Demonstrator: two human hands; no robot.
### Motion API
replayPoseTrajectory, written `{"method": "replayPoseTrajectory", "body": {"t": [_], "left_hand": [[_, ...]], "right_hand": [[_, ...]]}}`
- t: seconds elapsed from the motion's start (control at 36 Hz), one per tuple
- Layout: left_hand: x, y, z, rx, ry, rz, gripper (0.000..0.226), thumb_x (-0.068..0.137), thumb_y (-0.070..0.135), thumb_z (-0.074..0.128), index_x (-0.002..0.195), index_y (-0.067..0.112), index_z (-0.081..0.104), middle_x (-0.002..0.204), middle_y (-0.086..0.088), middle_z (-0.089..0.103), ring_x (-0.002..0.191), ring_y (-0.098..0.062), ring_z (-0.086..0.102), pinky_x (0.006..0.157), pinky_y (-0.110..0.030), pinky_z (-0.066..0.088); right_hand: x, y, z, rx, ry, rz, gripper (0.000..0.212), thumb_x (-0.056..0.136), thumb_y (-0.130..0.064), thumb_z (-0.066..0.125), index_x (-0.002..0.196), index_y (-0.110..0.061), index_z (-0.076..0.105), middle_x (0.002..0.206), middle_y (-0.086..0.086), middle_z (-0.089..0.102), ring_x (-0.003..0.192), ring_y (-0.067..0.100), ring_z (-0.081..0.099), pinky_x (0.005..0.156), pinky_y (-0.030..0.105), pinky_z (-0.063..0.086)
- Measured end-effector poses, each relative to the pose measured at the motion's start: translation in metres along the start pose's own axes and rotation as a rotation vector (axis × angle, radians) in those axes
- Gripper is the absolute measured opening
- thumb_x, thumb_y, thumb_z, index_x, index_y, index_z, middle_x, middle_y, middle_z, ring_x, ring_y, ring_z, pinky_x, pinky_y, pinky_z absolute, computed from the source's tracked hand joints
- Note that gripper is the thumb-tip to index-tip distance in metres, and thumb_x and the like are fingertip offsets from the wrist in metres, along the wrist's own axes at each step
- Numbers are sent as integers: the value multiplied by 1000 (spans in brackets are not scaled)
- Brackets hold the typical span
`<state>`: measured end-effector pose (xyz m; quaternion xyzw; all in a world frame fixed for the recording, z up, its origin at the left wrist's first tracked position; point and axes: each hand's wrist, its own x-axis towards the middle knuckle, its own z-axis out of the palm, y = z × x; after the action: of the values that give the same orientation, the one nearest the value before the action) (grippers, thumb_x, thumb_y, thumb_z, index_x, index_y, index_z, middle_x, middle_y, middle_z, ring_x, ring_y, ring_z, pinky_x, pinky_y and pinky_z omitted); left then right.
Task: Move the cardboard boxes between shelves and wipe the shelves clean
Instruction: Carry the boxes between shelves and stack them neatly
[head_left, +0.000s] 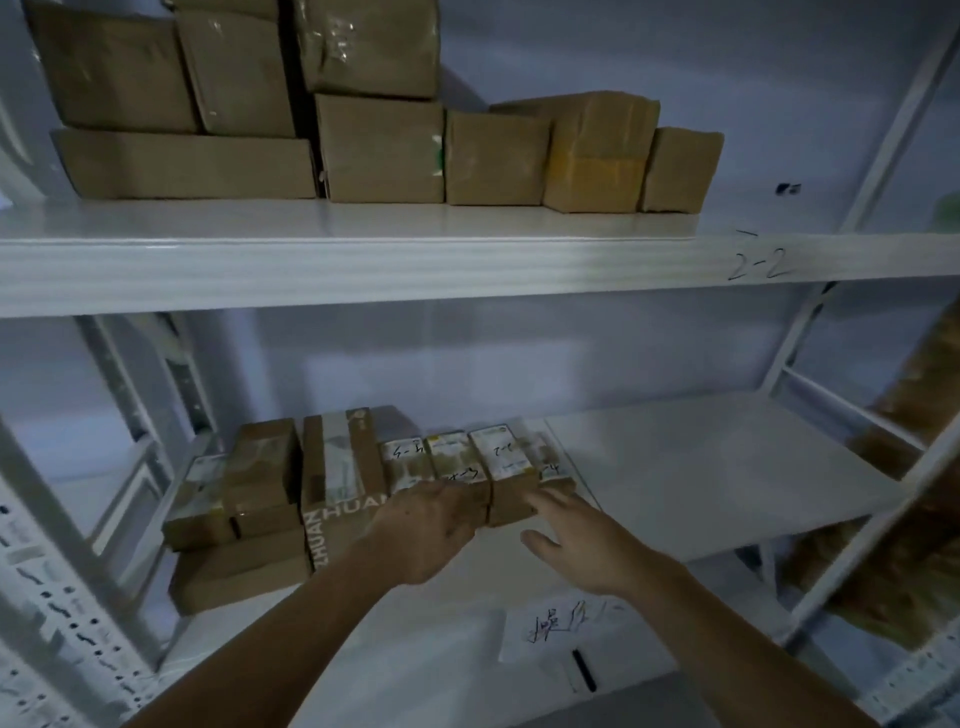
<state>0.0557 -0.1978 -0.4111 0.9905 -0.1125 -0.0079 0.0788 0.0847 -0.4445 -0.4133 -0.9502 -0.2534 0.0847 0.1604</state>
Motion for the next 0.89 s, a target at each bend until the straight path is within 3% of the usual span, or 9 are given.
{"method": "replayPoseTrajectory", "body": {"t": [0.11,0.25,0.36,0.47,0.58,0.69,0.72,0.81,0.89], "left_hand": [[43,-12,6,-16,-13,-21,102,72,68,-1,155,24,38,160,-4,40,139,-29,47,110,-40,42],[89,-30,22,-3,-52,-15,71,97,60,34,159,25,28,161,-5,38,145,-29,39,117,-44,33],[111,-37,30,-44,-9,-33,91,80,73,4,150,30,43,155,2,47,140,-22,45,114,-37,36],[127,-47,42,-48,32,-46,79,87,68,10,142,30,52,148,5,54,133,-18,53,108,-35,42],[137,-52,51,-52,34,-90,70,91,64,14,136,28,54,141,4,59,127,-19,56,104,-37,45],[140,-53,60,-66,39,-163,71,92,66,14,131,24,56,135,2,62,121,-20,58,100,-41,48],[139,-52,60,-73,48,-172,70,93,65,15,130,23,57,134,2,62,120,-21,59,100,-42,48],[136,-48,64,-65,81,-196,62,96,59,20,122,20,61,123,0,65,112,-21,62,95,-39,48],[136,-46,67,-73,81,-232,60,96,58,18,119,21,59,122,1,64,113,-22,60,97,-40,47]], "right_hand": [[47,19,-5,6,-8,-20,59,103,-50,44,157,-30,31,163,-10,29,141,15,42,112,38,40],[104,42,-9,-34,-12,36,59,103,-47,46,157,-24,33,162,-3,32,142,23,40,111,40,41],[145,55,1,39,30,72,55,101,-48,49,149,-23,44,152,-1,43,133,23,47,105,39,46],[180,64,17,11,59,74,59,100,-47,55,151,-18,44,152,6,44,138,30,42,113,42,39],[211,74,34,-28,30,79,67,100,-55,50,156,-22,36,163,9,31,148,31,31,122,45,26],[232,75,46,-45,-24,91,61,105,-33,49,160,-23,25,169,6,15,154,24,20,121,37,20],[235,73,49,-22,-40,98,64,104,-36,50,161,-22,24,169,6,14,154,24,20,120,36,23],[236,68,56,67,-25,131,89,89,-73,49,158,-22,26,166,6,20,147,30,32,113,42,37],[237,75,64,37,-7,109,88,91,-72,50,158,-21,24,166,10,15,147,35,27,113,45,37]]}}
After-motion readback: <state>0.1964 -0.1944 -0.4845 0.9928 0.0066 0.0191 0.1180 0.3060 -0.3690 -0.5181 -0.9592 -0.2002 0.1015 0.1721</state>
